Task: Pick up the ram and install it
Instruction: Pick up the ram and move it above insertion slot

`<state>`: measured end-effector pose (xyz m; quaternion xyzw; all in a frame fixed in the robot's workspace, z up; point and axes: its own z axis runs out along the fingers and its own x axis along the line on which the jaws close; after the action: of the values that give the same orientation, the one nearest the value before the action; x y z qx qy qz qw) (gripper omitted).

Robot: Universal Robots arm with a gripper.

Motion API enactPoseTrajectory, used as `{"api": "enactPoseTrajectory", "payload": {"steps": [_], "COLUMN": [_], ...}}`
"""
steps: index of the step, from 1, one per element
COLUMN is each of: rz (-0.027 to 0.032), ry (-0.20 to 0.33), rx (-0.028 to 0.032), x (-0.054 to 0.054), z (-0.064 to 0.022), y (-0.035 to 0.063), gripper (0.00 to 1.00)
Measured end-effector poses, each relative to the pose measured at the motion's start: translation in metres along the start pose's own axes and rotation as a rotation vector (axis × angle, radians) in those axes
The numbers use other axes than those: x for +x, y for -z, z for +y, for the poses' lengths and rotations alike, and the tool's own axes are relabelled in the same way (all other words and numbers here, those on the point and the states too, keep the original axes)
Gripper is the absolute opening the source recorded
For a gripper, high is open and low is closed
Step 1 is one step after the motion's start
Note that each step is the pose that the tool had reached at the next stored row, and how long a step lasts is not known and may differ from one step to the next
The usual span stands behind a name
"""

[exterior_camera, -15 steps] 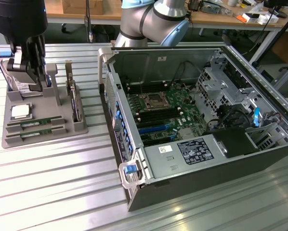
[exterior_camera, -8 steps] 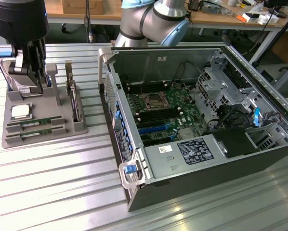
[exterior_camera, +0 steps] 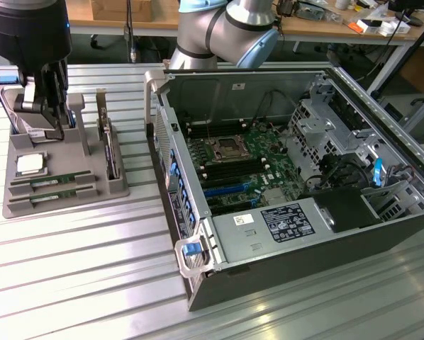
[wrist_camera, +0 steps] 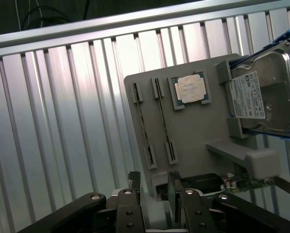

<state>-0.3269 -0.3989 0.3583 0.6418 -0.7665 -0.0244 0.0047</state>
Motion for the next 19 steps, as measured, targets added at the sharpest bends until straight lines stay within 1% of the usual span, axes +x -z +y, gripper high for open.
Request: {"api": "enactPoseTrajectory", "payload": {"steps": [19], "rz": [0.0001], "ry": [0.000], "rx": [-0.0001], "x": [0.000], "z": [-0.0005], "y": [-0.0119], "gripper": [0.36]}}
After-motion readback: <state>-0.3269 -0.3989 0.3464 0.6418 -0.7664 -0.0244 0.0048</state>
